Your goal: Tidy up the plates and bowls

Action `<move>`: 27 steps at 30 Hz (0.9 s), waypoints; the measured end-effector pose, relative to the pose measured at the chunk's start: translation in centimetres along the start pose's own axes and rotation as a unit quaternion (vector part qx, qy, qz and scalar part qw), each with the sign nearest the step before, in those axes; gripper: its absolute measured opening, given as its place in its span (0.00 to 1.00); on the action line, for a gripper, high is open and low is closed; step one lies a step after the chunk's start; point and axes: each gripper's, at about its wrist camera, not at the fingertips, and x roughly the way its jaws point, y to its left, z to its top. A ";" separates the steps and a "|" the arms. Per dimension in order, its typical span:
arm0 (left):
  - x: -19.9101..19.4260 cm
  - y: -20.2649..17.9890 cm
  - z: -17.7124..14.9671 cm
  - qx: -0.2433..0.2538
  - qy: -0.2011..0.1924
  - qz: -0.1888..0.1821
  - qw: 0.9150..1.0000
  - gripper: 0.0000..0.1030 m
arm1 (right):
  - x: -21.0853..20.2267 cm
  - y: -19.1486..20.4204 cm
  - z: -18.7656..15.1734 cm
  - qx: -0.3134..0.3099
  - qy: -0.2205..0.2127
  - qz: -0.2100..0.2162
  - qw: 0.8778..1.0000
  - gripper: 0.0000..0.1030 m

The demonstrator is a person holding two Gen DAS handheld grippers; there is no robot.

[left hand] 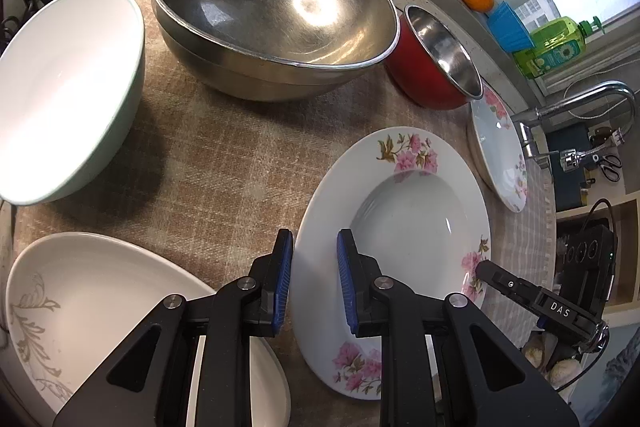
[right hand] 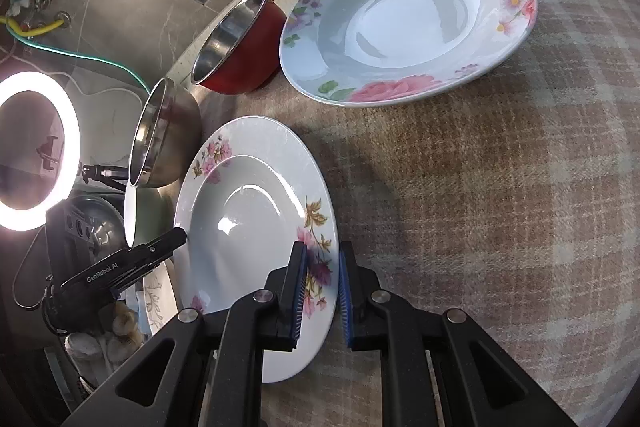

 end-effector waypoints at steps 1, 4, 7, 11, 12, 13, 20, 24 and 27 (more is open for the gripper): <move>0.0 0.0 -0.1 -0.001 0.001 0.000 1.000 0.20 | 0.0 0.0 0.0 0.000 0.000 0.000 1.000 0.13; -0.1 -0.1 -0.4 -0.003 0.001 -0.002 1.000 0.20 | -0.2 0.0 -0.1 -0.001 0.000 -0.002 1.000 0.14; -0.1 -0.3 -0.7 -0.003 0.002 -0.001 1.000 0.20 | -0.4 -0.1 -0.2 -0.001 0.000 -0.003 1.000 0.14; -0.1 -0.5 -1.3 -0.003 0.003 -0.003 1.000 0.20 | -0.7 -0.2 -0.6 -0.002 -0.001 -0.006 1.000 0.14; -0.1 -0.6 -1.4 -0.004 0.004 -0.003 1.000 0.20 | -0.9 -0.3 -0.8 -0.002 -0.001 -0.006 1.000 0.14; -0.2 -0.6 -1.6 -0.003 0.004 -0.004 1.000 0.20 | -1.0 -0.3 -0.8 -0.002 -0.001 -0.006 1.000 0.14; -0.4 -1.2 -2.8 0.000 0.005 -0.005 1.000 0.20 | -1.9 -0.7 -1.8 -0.004 -0.004 -0.011 1.000 0.14; -0.5 -1.5 -3.5 0.003 0.006 -0.005 1.000 0.20 | -2.3 -0.8 -2.5 -0.006 -0.006 -0.012 1.000 0.14; -0.5 -1.8 -4.0 0.004 0.006 -0.005 1.000 0.20 | -2.6 -1.0 -2.9 -0.007 -0.007 -0.012 1.000 0.14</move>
